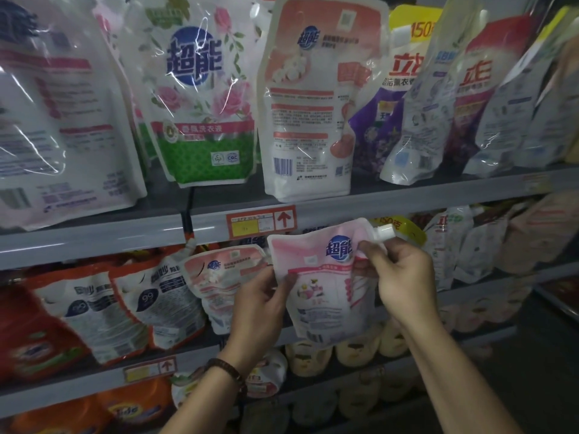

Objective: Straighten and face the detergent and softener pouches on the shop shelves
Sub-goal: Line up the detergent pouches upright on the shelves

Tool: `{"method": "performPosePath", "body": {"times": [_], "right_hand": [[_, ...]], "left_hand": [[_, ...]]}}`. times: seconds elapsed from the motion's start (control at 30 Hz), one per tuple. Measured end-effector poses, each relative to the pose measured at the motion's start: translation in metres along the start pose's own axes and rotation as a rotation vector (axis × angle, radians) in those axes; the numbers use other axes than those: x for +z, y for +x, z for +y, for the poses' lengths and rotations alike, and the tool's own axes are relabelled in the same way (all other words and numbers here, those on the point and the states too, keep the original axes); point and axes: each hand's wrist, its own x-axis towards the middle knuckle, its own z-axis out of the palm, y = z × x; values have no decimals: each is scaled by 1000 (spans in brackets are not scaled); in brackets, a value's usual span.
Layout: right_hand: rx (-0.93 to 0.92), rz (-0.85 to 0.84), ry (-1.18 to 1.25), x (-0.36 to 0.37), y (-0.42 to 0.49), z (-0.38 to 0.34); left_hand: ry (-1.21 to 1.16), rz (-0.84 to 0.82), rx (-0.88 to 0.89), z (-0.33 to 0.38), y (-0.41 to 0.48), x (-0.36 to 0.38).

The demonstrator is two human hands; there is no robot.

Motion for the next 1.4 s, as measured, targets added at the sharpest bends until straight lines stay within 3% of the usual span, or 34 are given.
{"method": "performPosePath", "body": {"times": [0.13,0.8,1.17,1.4], "right_hand": [[0,-8,45,4,-3,-19],[-207,-196,240,50,7,-178],[-277,-239,303,80,31,-242],[-326,-219,333,102,50,-265]], "left_hand": [[-66,-14,80,20,-11,-18],[45,78,409,138,3,-127],[340,177,555,205,33,-184],[376,241,601,236,56,-203]]}}
